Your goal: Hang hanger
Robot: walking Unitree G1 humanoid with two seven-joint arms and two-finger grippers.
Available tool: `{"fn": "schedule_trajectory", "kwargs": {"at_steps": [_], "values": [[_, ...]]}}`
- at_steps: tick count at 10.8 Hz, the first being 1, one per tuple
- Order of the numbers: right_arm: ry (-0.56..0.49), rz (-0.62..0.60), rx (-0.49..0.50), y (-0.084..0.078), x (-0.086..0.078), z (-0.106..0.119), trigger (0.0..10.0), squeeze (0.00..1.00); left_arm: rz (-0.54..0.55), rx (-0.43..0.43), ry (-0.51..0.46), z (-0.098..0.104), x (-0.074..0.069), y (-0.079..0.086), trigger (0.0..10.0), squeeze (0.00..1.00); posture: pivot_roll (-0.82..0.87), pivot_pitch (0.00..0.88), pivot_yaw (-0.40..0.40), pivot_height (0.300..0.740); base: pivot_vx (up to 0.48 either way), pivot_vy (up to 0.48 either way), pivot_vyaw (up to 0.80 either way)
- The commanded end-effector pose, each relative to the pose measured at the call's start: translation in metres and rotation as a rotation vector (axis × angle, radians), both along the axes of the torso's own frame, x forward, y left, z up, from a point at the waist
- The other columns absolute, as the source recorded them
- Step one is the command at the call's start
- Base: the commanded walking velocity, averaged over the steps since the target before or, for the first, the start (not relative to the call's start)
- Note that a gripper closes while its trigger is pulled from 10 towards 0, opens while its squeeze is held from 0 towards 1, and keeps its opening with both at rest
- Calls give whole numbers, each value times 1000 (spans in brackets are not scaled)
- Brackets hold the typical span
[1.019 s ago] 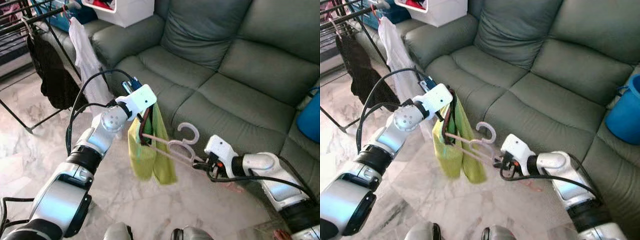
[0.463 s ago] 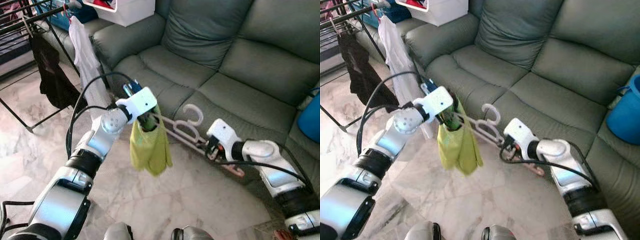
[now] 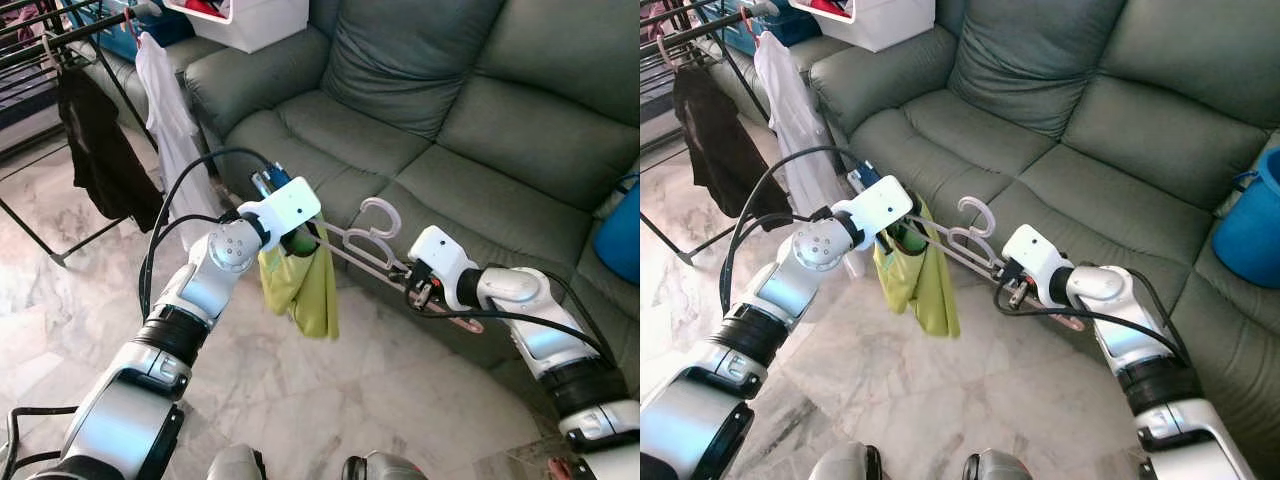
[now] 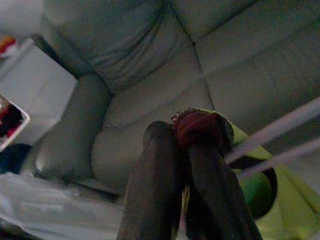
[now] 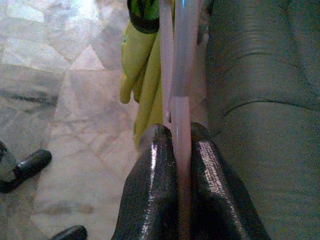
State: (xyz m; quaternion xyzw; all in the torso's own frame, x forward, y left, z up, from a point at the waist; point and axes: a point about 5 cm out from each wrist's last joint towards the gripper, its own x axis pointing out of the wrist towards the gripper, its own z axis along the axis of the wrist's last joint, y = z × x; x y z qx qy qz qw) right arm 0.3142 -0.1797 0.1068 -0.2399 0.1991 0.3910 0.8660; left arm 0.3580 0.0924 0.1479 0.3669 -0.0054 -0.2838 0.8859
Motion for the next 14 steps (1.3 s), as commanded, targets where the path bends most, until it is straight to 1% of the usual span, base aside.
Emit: {"fn": "schedule_trajectory", "kwargs": {"at_steps": [1,2,3,5,6,7,8,9,10,11,12,13,14], "values": [[-41,9,-4,4,6,7,10000,0,-11,-16,0,4,-2,-3,10000,0,-101,71,5,740,0,0,0],[-51,14,-15,7,8,5,10000,0,-21,-33,10,7,-4,-8,10000,0,-104,69,7,740,0,0,0],[-59,37,-25,15,10,1,10000,0,-31,-84,51,10,-7,-15,10000,0,-104,69,7,740,0,0,0],[-106,56,-38,36,20,0,10000,0,-53,-154,118,15,-13,-27,10000,0,-99,72,6,740,0,0,0],[-109,60,-39,37,20,0,10000,0,-52,-153,119,15,-13,-27,10000,0,-99,72,6,740,0,0,0],[-126,69,-31,50,24,-3,10000,0,-36,-195,167,15,-16,-30,10000,0,-103,73,3,740,0,0,0],[-114,91,-27,57,21,-8,10000,0,-32,-209,175,16,-17,-31,10000,0,-104,73,2,740,0,0,0],[-57,148,-15,67,11,-20,10000,0,-25,-232,172,21,-15,-33,10000,0,-104,73,-1,740,0,0,0],[27,214,9,71,-3,-31,10000,0,-9,-254,165,26,-11,-32,10000,0,-104,73,-2,740,0,0,0],[82,248,14,70,-13,-38,10000,0,1,-270,160,30,-9,-30,10000,0,-104,73,-2,740,0,0,0],[146,273,13,65,-24,-48,10000,0,25,-288,150,36,-6,-27,10000,0,-105,74,-3,740,0,0,0],[180,183,47,53,-24,-55,10000,0,49,-329,152,43,-3,-25,10000,0,-105,74,-3,740,0,0,0],[197,76,61,38,-21,-60,10000,0,61,-355,153,48,-2,-24,10000,0,-106,74,-1,740,0,0,0]]}}
